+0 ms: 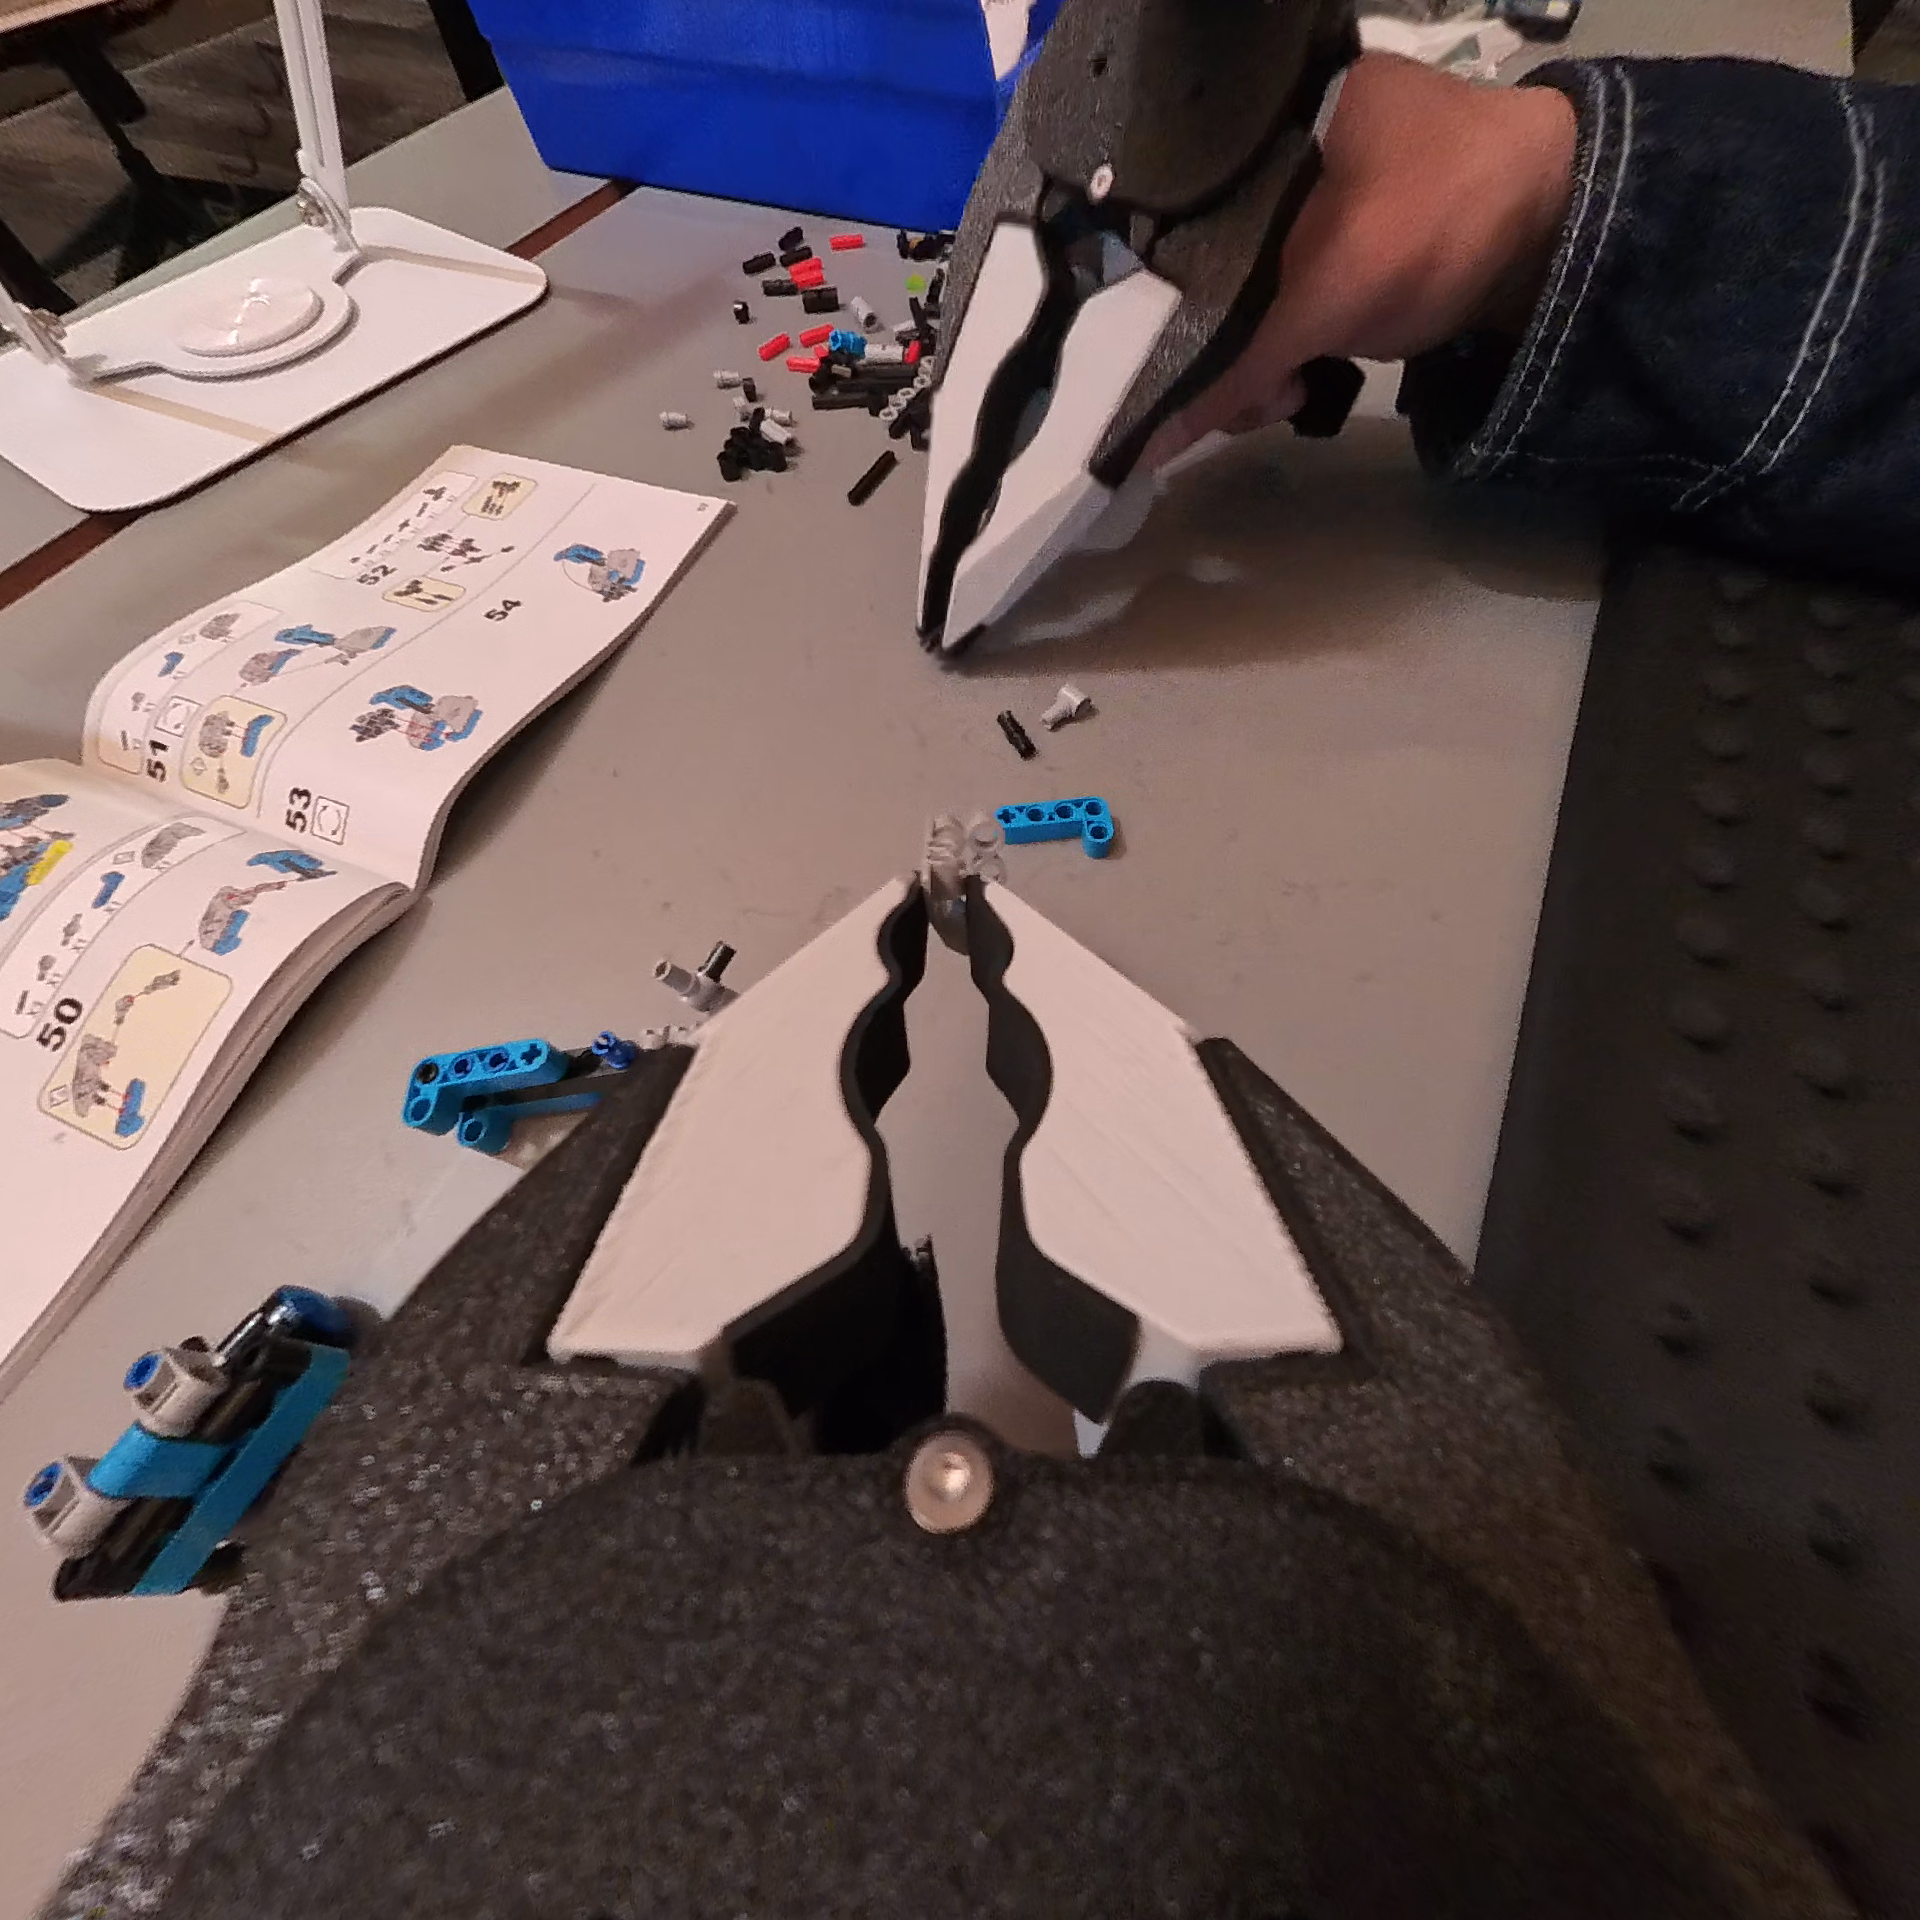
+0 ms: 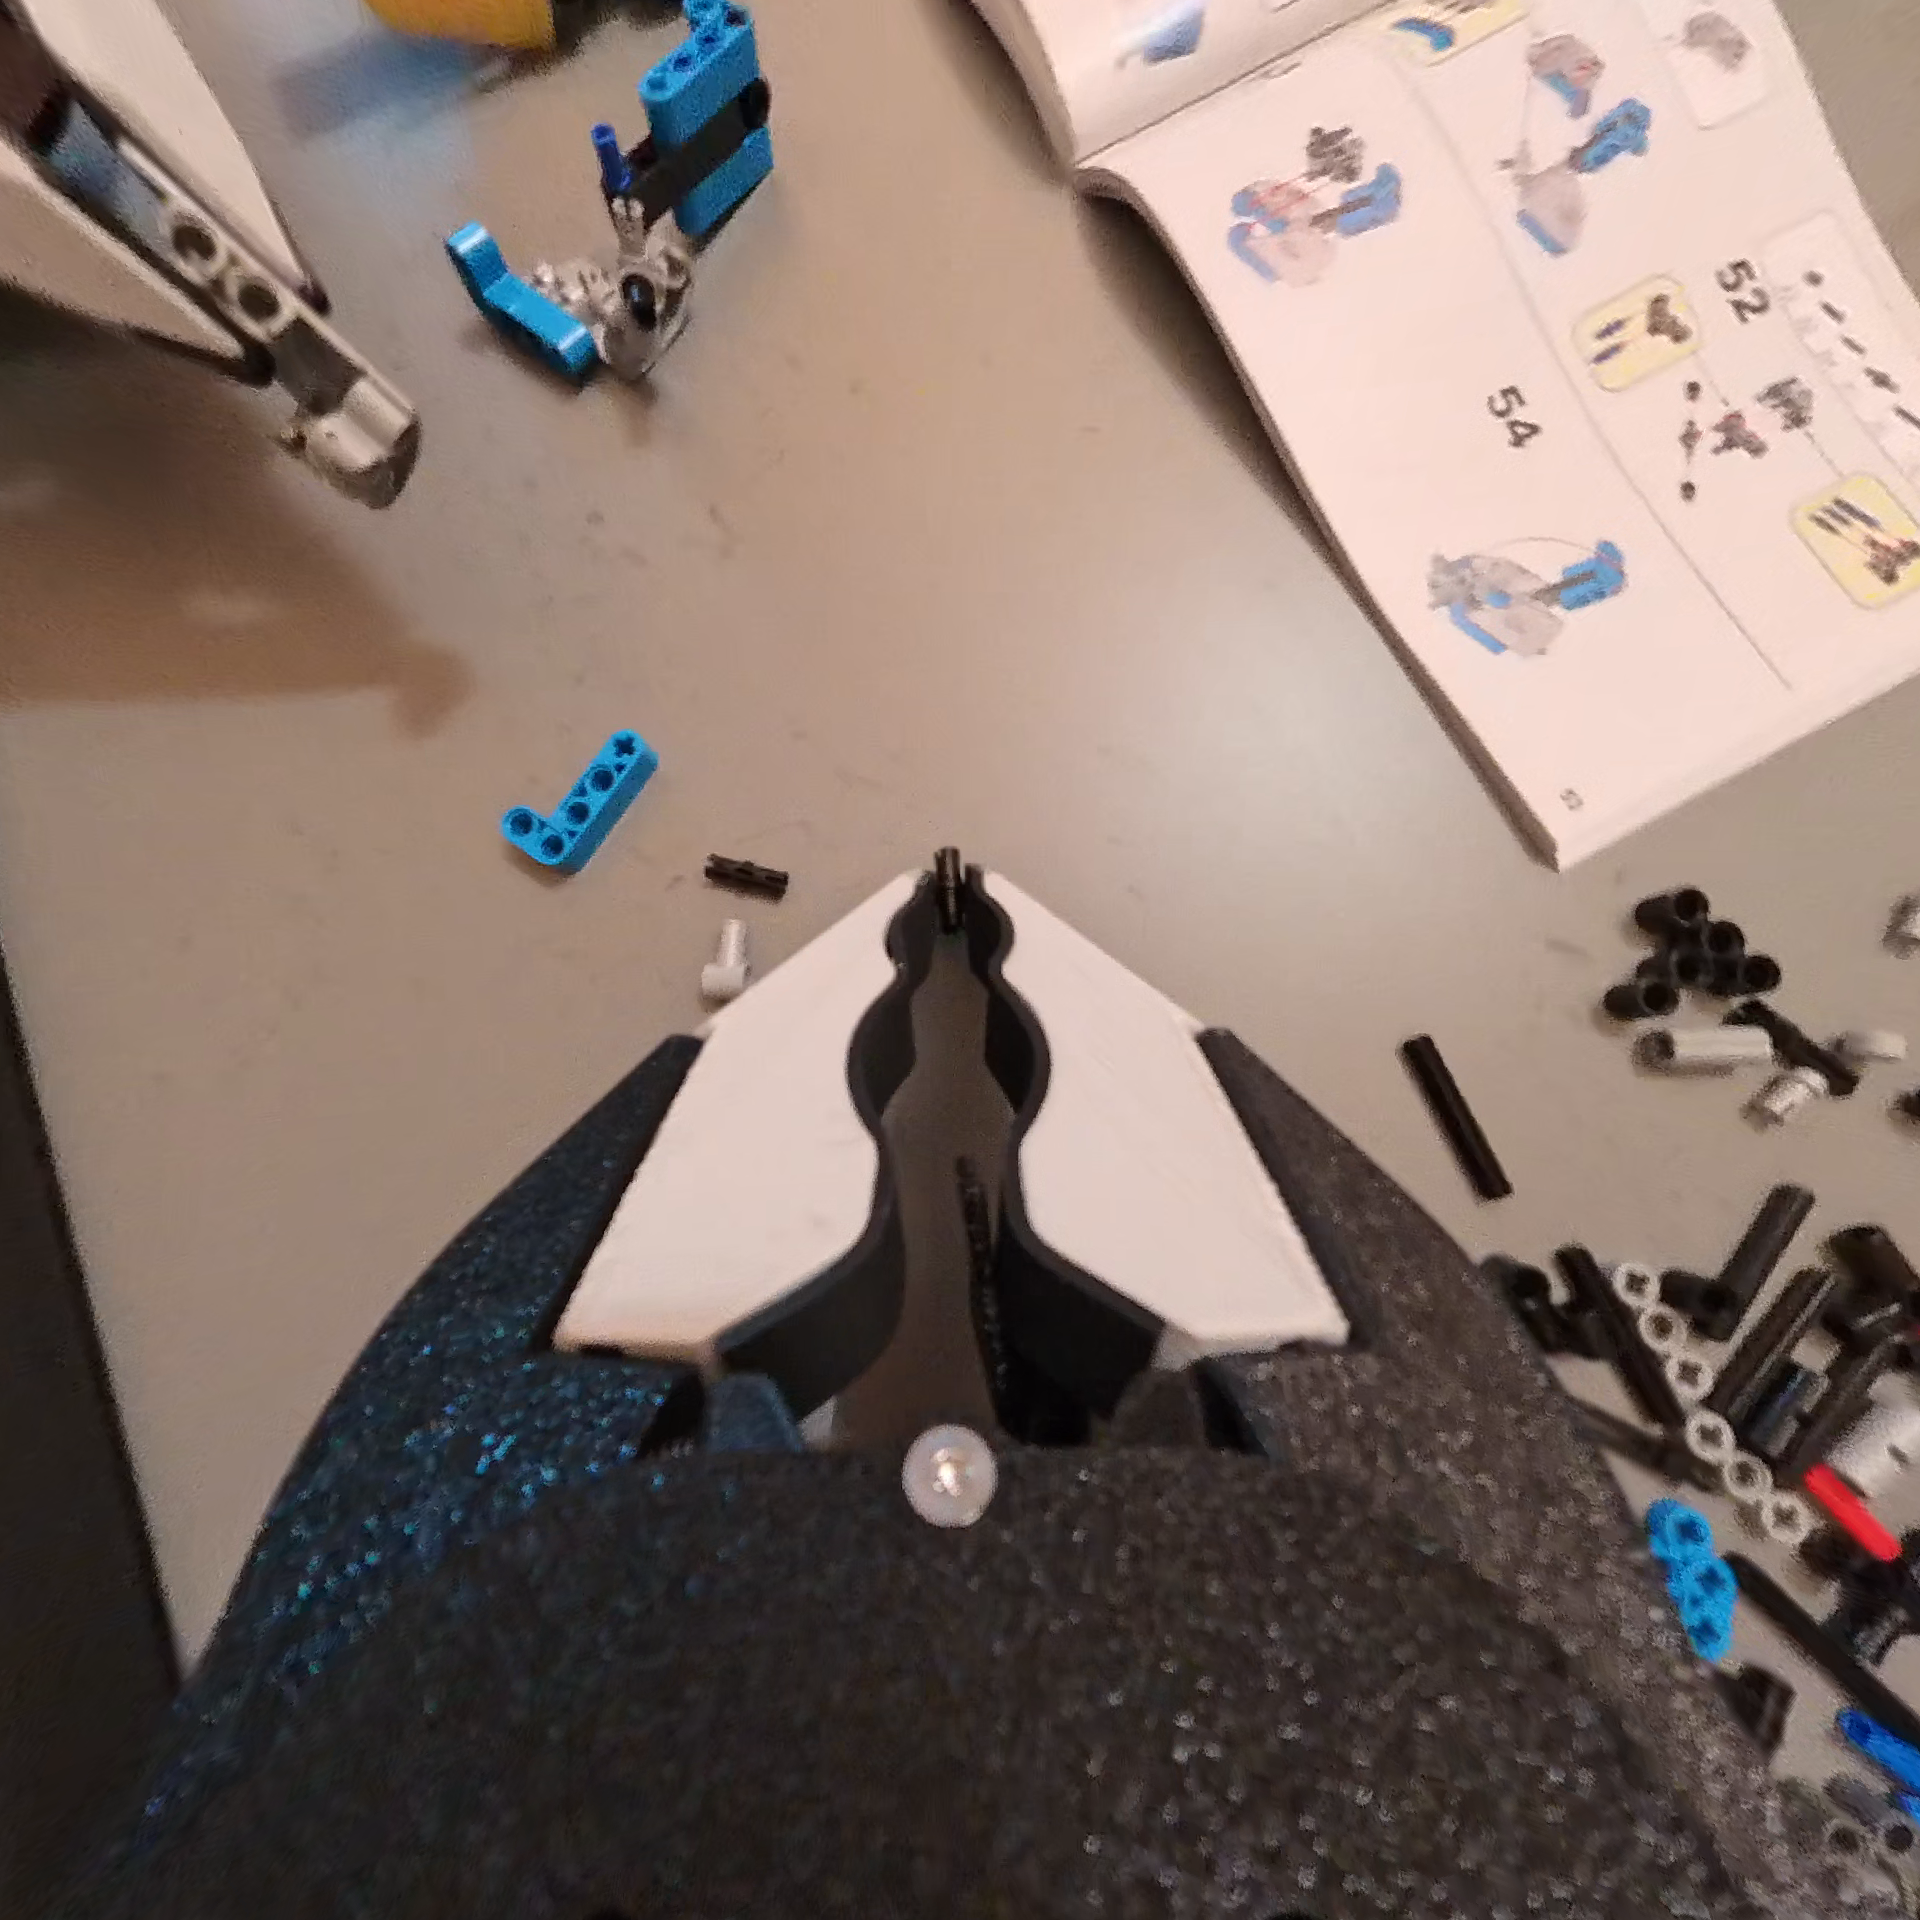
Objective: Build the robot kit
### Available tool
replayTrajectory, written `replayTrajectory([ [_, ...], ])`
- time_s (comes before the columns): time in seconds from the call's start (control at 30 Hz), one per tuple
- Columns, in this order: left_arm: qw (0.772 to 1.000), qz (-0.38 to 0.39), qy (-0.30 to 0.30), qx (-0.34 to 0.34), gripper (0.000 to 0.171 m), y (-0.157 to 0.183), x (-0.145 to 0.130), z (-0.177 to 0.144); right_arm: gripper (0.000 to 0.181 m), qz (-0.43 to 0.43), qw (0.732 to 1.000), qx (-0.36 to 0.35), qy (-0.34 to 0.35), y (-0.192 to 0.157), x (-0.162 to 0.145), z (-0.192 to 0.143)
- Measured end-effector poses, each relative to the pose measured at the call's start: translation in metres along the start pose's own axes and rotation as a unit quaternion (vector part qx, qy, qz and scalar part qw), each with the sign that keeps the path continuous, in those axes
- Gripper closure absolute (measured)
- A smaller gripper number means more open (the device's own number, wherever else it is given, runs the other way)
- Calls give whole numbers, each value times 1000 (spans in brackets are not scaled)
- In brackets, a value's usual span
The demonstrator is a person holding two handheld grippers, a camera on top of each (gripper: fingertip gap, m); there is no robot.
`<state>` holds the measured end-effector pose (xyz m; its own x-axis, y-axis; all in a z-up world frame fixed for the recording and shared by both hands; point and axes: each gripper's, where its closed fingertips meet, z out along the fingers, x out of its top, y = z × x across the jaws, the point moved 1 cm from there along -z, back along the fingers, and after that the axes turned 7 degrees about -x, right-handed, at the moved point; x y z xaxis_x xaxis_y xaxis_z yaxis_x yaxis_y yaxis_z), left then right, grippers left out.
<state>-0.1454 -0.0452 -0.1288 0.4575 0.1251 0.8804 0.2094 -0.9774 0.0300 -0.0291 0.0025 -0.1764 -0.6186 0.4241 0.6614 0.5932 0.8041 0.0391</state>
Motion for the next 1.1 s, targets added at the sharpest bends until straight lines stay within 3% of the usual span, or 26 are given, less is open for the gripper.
replayTrajectory([
  [0.37, 1000, -2, -3, -2, 165, 0, -1, 1, 169, -16, 999, -15, -36, 6, -10, -13],
  [0.53, 1000, -3, -5, -2, 165, 0, -2, 1, 168, -99, 987, -32, -122, 10, -19, -22],
  [0.73, 1000, -3, -6, 3, 165, -1, -2, 1, 167, -232, 938, -12, -258, 15, -15, -16],
  [0.93, 1000, -3, -8, 5, 165, -2, -3, 1, 168, -274, 888, 23, -369, 16, -13, -8],
  [1.1, 1000, -1, -9, 2, 165, 0, -2, 1, 165, -285, 865, 29, -413, 13, -11, -4],
])
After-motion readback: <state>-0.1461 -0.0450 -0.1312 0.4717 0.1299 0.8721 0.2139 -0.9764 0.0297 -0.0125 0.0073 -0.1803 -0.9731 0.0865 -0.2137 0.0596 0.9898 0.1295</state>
